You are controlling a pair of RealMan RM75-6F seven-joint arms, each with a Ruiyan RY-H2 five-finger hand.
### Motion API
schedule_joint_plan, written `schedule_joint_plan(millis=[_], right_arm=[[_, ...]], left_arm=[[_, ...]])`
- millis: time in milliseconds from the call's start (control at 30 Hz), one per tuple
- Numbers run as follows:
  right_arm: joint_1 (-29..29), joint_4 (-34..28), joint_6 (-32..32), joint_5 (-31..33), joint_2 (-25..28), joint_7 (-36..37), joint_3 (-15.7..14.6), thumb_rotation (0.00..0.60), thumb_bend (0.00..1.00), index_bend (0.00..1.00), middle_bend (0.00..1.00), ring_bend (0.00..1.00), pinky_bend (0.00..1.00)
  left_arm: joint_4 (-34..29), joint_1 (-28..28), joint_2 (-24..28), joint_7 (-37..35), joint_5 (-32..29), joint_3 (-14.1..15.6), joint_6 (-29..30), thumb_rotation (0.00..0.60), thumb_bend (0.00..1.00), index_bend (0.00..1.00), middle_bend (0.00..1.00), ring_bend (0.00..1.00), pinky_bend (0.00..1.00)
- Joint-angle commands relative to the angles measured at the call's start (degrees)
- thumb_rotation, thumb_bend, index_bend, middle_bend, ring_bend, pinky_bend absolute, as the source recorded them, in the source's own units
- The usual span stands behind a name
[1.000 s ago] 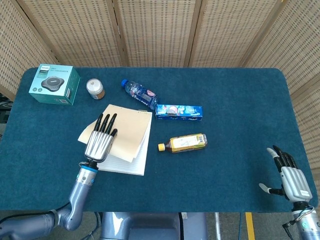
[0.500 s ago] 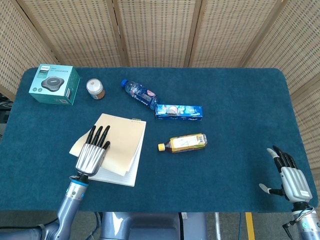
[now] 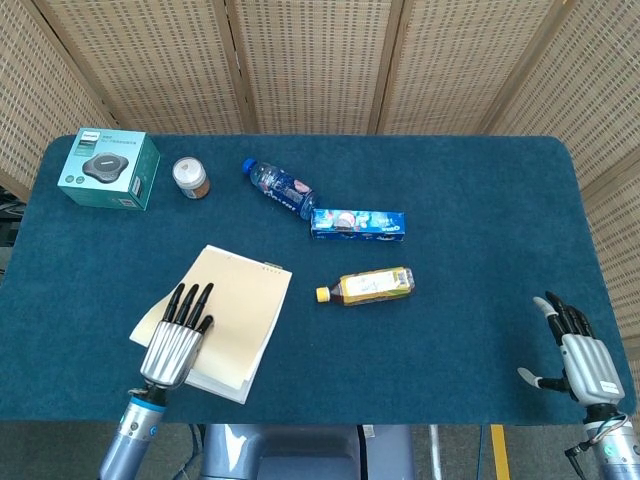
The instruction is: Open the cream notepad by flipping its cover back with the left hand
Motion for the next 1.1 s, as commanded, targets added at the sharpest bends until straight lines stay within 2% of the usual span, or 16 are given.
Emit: schedule_joint_plan(millis=[33, 433, 667, 900, 1100], right_arm=[[0.0, 0.0, 0.0, 0.0, 0.0, 0.0, 0.0, 0.600, 0.05, 0.02, 0.00, 0.00, 0.00], [-0.1, -0.2, 0.1, 0.1, 0.1, -0.3, 0.0, 0.600, 0.05, 0.02, 0.00, 0.00, 0.00], [-0.1, -0.1, 0.1, 0.1, 0.1, -0.2, 0.0, 0.600, 0.05, 0.02, 0.00, 0.00, 0.00], [-0.2, -0.2, 0.3, 0.0, 0.1, -0.4, -0.1, 0.600, 0.05, 0.02, 0.00, 0.00, 0.00], [-0.1, -0.2, 0.1, 0.1, 0.1, -0.4, 0.0, 0.600, 0.05, 0.02, 0.00, 0.00, 0.00]], left_arm=[[-0.3, 1.8, 0.4, 0.4, 1.2, 1.5, 1.5, 0.600, 0.66, 0.79, 0.00, 0.00, 0.00], [-1.8, 8.3, 2.0, 0.4, 6.8, 6.6, 6.7, 0.600, 0.66, 0.79, 0.00, 0.00, 0.00], [-2.0, 11.3, 3.5, 0.4, 8.8, 8.0, 8.3, 0.600, 0.67, 0.79, 0.00, 0.00, 0.00], [-1.6, 11.9, 3.7, -0.1, 8.8, 6.2, 7.3, 0.600, 0.67, 0.79, 0.00, 0.00, 0.00], [-3.6, 9.9, 4.8, 0.4, 9.3, 1.4, 5.7, 0.600, 0.67, 0.79, 0.00, 0.00, 0.00]])
